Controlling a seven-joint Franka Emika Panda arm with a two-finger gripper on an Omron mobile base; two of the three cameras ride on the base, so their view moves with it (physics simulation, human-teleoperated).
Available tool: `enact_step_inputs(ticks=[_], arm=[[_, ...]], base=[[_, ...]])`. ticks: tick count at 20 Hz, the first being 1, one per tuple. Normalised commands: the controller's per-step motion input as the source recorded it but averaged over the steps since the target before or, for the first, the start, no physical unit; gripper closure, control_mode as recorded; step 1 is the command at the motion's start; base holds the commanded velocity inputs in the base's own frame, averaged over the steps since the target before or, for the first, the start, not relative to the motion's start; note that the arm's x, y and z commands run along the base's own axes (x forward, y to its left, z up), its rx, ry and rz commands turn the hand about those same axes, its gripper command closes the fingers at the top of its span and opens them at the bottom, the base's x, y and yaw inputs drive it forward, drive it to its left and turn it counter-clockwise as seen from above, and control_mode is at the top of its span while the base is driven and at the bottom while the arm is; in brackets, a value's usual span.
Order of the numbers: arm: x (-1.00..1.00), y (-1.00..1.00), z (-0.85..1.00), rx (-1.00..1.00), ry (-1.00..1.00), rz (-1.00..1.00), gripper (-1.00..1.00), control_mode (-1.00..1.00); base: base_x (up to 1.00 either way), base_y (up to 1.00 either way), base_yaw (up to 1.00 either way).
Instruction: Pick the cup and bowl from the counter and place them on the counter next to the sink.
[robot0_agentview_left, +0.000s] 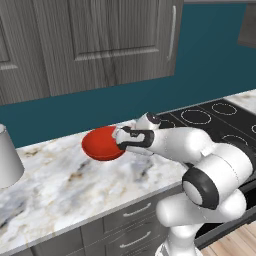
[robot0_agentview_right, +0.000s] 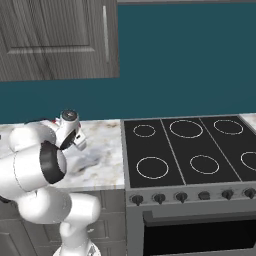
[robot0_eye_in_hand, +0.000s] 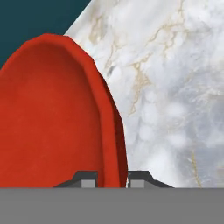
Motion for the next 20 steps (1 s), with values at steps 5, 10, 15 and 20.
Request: enact_step_inputs(ticks=[5,10,15,20], arm=[[-0.19,-0.46,0.52,0.03,-0.02,-0.06,1.00,-1.00],[-0.19,-0.55,0.57,0.00,0.00,-0.01,1.00,-1.00],[-0.41,-0.46,0.51,0.01,0.00,0.00,1.00,-1.00],[-0.46,-0.43,0.44,0.04,0.00,0.00,1.00,-1.00]], base=[[0.00,0.00,0.00],[0.00,0.00,0.00],[0.00,0.00,0.00],[0.00,0.00,0.00]])
